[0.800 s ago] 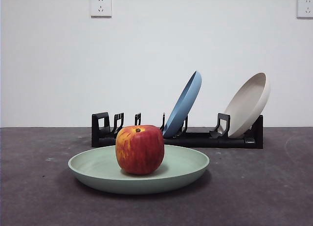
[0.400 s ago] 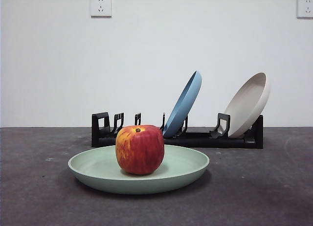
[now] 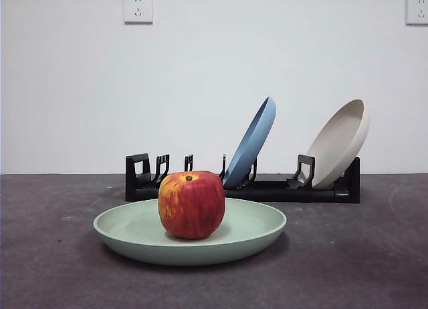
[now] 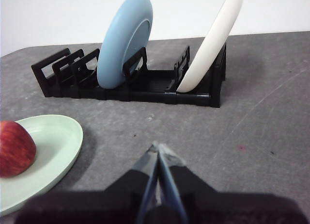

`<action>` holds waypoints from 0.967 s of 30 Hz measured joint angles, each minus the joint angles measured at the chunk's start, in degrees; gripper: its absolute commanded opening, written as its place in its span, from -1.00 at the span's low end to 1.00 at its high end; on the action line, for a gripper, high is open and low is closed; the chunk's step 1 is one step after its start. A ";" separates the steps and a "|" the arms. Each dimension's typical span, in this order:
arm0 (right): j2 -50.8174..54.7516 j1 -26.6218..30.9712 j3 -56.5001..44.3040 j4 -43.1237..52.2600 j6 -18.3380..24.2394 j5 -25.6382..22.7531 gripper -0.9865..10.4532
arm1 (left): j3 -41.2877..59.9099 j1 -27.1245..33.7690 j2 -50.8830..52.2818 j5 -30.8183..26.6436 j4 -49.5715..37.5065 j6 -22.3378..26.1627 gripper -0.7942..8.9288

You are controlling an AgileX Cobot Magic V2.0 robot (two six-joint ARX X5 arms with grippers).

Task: Take the green plate from the plate rack,put the plate on the table,take the apple from the table,put the apple in the plate

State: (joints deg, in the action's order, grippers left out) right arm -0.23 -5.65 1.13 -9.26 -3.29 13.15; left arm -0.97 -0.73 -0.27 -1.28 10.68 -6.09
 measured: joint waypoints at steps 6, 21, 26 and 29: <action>0.00 -0.02 0.00 0.04 -1.97 -0.02 -0.83 | 0.00 0.00 0.00 0.00 0.00 0.00 -0.84; -0.02 -0.02 0.00 0.04 -2.95 -0.02 -0.83 | 0.00 0.00 0.00 0.00 0.00 0.00 -0.84; -0.02 -0.02 0.00 0.04 -2.95 -0.02 -0.83 | 0.00 0.00 0.00 0.00 0.00 0.00 -0.84; 0.00 -0.02 0.00 0.04 -2.97 -0.02 -0.83 | 0.00 0.00 0.00 0.00 0.00 0.00 -0.84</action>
